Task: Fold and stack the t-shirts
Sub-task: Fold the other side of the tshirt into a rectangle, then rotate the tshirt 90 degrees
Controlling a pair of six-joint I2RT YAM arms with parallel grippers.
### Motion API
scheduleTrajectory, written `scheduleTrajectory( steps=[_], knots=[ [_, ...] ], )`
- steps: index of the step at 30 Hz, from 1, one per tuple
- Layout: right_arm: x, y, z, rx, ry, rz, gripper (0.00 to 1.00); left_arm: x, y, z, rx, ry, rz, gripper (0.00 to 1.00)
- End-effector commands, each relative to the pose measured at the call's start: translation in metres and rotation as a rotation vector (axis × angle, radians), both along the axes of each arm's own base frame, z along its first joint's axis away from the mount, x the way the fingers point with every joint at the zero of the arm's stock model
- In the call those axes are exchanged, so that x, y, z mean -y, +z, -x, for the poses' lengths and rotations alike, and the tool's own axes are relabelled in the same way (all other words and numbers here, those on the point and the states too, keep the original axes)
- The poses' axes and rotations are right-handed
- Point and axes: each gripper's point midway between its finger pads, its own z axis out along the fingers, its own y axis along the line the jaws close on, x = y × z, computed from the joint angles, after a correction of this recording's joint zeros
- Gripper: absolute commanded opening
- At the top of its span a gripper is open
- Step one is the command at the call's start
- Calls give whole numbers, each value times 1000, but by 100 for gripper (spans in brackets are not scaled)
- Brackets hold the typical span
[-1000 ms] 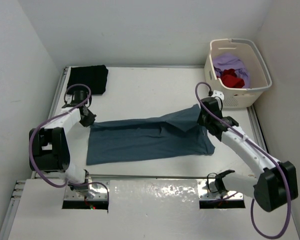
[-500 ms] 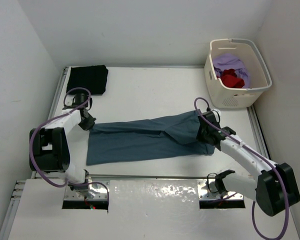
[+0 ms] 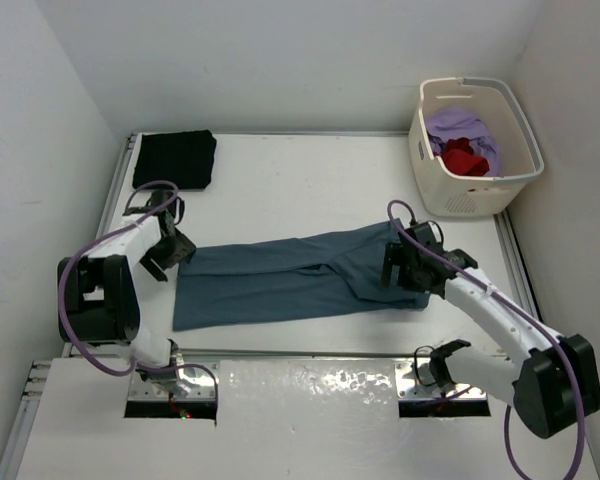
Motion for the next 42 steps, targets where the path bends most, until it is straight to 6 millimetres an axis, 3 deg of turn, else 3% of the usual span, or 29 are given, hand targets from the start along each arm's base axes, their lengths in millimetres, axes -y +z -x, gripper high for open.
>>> scheduleTrajectory(
  steps=[1, 4, 5, 7, 8, 12, 16, 21, 22, 27, 28, 29, 30, 31, 32, 33, 34, 35, 36, 37, 38, 39, 40, 41, 42],
  knots=[
    [-6, 40, -19, 88, 73, 3, 99, 1, 39, -29, 135, -9, 1, 67],
    [-14, 62, -41, 180, 114, -6, 99, 19, 54, -53, 242, -53, 74, 77],
    [-23, 67, -52, 226, 137, -39, 99, 28, 57, -59, 263, -82, 83, 87],
    [-29, 61, -58, 226, 140, -58, 99, 43, 56, -70, 288, -124, 97, 99],
    [-34, 57, -60, 221, 144, -77, 99, 57, 53, -73, 290, -161, 110, 100],
    [-45, 20, -63, 139, 110, -121, 99, 80, 25, -79, 274, -209, 143, 100],
    [-45, -16, -59, 43, 99, -99, 99, 95, -13, -65, 237, -232, 221, 100],
    [-27, -37, -73, -14, 72, 36, 99, 95, -36, -46, 175, -211, 209, 100],
    [-26, -49, -71, -60, 79, 50, 99, 96, -44, -36, 150, -213, 211, 100],
    [-35, -69, -103, -124, 100, 71, 99, 109, -66, -4, 54, -203, 238, 100],
    [-40, -63, -123, -91, 102, 71, 99, 114, -69, 3, 33, -208, 240, 100],
    [-40, -78, -128, -128, 115, 88, 99, 118, -72, 7, 16, -191, 249, 100],
    [-42, -79, -140, -122, 119, 91, 99, 126, -72, 9, 10, -189, 280, 100],
    [-50, -68, -171, -69, 116, 83, 99, 132, -70, 6, 15, -175, 303, 100],
    [-50, -89, -177, -111, 136, 108, 99, 137, -67, -3, 38, -134, 327, 100],
    [-54, -91, -189, -116, 141, 106, 99, 152, -55, -24, 90, -143, 382, 100],
    [-65, -77, -220, -69, 141, 89, 99, 157, -48, -37, 125, -146, 388, 100],
    [-70, -80, -232, -59, 152, 88, 99, 160, -44, -49, 146, -139, 377, 100],
    [-71, -102, -238, -86, 156, 99, 99, 157, -32, -70, 190, -137, 317, 100],
    [-81, -89, -267, -34, 159, 83, 99, 155, -30, -75, 193, -130, 290, 100],
    [-84, -94, -277, -36, 188, 88, 99, 151, -34, -73, 161, -109, 268, 100],
    [-92, -117, -280, -74, 225, 61, 99, 150, -33, -75, 159, -92, 260, 100],
    [-100, -103, -304, -28, 239, 40, 99, 152, -37, -71, 146, -80, 268, 100],
    [-104, -105, -312, -18, 260, 36, 99, 156, -40, -68, 145, -58, 292, 100],
    [-111, -118, -317, -27, 290, 0, 99, 162, -49, -50, 109, -61, 316, 100]
  ],
)
